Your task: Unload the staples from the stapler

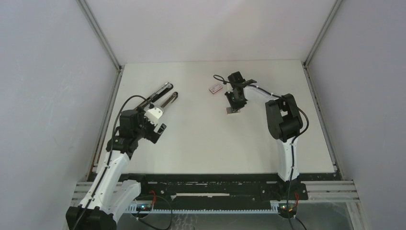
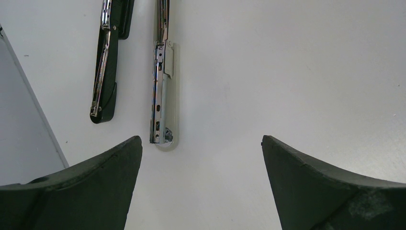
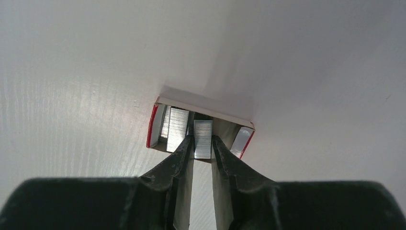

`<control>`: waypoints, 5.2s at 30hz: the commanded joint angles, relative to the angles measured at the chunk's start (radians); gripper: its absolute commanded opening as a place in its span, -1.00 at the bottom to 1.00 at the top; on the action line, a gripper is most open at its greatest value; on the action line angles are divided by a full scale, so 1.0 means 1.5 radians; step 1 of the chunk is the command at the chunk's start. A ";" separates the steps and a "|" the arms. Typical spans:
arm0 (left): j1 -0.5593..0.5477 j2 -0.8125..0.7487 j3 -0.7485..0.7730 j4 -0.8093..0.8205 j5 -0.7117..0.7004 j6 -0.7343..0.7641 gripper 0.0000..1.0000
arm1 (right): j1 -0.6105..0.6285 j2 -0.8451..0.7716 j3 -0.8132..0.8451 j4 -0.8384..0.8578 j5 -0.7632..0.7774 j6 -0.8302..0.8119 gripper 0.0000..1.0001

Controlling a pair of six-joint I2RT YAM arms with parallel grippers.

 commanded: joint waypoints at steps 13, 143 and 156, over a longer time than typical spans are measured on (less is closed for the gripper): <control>0.003 0.000 -0.016 0.025 -0.004 0.009 0.99 | 0.005 -0.031 0.027 0.001 0.017 0.009 -0.49; -0.045 0.304 0.342 -0.012 0.061 -0.050 0.99 | -0.043 -0.083 0.126 -0.017 0.036 -0.016 0.45; -0.236 0.785 0.861 -0.115 -0.163 -0.048 0.99 | -0.178 -0.112 0.133 -0.097 -0.015 -0.017 0.58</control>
